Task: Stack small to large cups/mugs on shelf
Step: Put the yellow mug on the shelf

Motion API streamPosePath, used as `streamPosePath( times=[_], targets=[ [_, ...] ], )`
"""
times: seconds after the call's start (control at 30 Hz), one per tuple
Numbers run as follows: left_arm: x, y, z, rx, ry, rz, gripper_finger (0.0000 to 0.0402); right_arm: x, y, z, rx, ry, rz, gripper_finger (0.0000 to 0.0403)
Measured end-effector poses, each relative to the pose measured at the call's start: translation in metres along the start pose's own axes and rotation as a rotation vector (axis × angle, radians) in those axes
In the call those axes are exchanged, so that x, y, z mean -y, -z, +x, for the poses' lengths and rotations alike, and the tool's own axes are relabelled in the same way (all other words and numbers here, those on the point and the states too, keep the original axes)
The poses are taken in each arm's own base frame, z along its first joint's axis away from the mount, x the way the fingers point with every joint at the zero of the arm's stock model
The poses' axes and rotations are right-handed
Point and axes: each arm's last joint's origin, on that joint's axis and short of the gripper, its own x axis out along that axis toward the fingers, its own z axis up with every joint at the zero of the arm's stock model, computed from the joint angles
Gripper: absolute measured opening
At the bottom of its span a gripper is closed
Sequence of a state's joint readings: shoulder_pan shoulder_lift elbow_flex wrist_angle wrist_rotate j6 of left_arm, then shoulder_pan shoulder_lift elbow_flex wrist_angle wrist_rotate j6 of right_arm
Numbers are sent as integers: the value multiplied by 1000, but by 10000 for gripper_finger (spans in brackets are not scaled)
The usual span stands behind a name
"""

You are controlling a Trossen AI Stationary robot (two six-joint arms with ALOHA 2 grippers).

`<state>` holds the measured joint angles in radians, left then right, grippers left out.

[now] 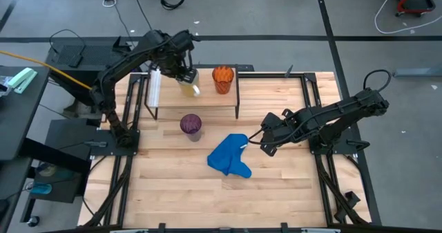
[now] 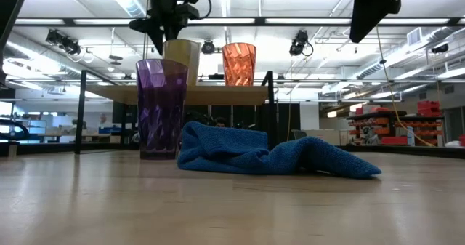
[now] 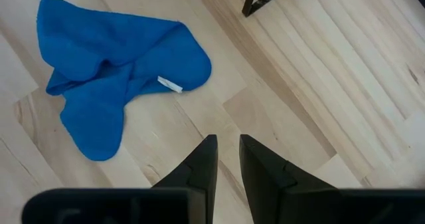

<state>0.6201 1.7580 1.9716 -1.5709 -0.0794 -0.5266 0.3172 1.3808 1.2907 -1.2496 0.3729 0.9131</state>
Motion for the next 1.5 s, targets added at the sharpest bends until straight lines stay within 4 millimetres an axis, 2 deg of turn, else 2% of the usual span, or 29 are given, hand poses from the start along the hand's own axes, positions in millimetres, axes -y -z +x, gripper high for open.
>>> streamPosePath(
  times=[0.17, 0.43, 0.57, 0.83, 1.07, 1.17, 1.33, 1.5],
  targets=[
    [0, 0, -2, 6, 1, 64, 121, 0, 0, 0, 0, 0, 0, 71],
    [0, -1, -2, 13, -3, 177, 43, 0, 0, 0, 0, 0, 0, 71],
    [1, -2, -3, 28, 11, 257, 21, 0, 0, 0, 0, 0, 0, 71],
    [4, -9, -2, 97, 19, 208, 54, 0, 0, 0, 0, 0, 10, 71],
    [0, -13, -1, 114, 25, 194, 22, 0, 0, 0, 0, 0, 30, 71],
    [-1, -14, -1, 117, 25, 195, 21, 0, 0, 0, 0, 0, 31, 71],
    [-1, -16, -1, 130, 19, 199, 53, 0, 0, 0, 1, -1, 31, 71],
    [-2, -16, -1, 128, 18, 198, 68, 0, 0, 0, 1, -1, 31, 71]
  ],
)
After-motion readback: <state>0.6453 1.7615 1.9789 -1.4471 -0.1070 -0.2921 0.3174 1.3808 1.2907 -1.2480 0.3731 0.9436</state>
